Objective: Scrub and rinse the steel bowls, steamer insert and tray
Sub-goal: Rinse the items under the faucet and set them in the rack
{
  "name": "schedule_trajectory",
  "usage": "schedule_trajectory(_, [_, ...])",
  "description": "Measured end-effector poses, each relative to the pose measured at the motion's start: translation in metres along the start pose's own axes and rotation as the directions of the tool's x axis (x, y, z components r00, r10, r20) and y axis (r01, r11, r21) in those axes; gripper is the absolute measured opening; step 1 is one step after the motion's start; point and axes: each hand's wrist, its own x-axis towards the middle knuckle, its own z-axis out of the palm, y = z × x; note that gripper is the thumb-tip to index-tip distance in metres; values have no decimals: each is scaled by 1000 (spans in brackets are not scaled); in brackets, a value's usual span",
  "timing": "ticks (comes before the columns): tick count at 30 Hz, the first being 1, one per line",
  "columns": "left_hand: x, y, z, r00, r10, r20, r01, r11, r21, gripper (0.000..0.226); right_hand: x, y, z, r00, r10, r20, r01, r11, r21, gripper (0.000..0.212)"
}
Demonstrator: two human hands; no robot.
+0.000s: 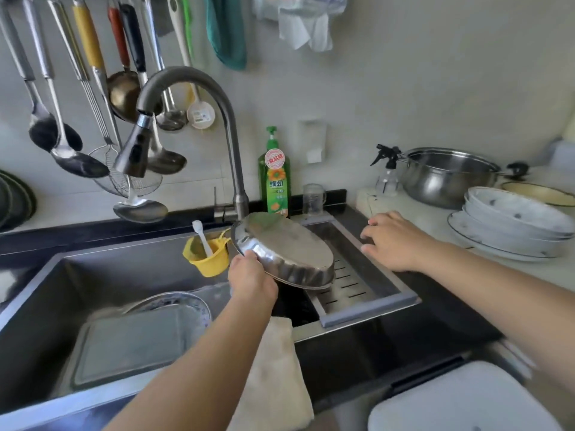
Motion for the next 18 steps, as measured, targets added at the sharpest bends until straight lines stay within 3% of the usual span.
schedule_trajectory(2, [9,-18,7,1000,-17,9,16,999,51,29,-2,10,8,1000,14,15,-14,1000,9,40])
schedule_trajectory(5, [19,-28,13,995,-88,46,75,970,233,12,-1,15,17,999,22,41,-22,1000,18,40])
schedule_trajectory(7, [21,-21,10,994,-104,21,88,920,382,12,4,11,20,999,9,50,-11,999,44,41])
schedule_trajectory(12, [17,17,-6,971,-225,79,67,575,816,21,20,-18,19,999,-36,28,33,993,109,41])
schedule_trajectory(18, [25,68,-44,982,-77,172,-141,307,941,17,33,-63,11,997,-76,-33,80,981,176,36])
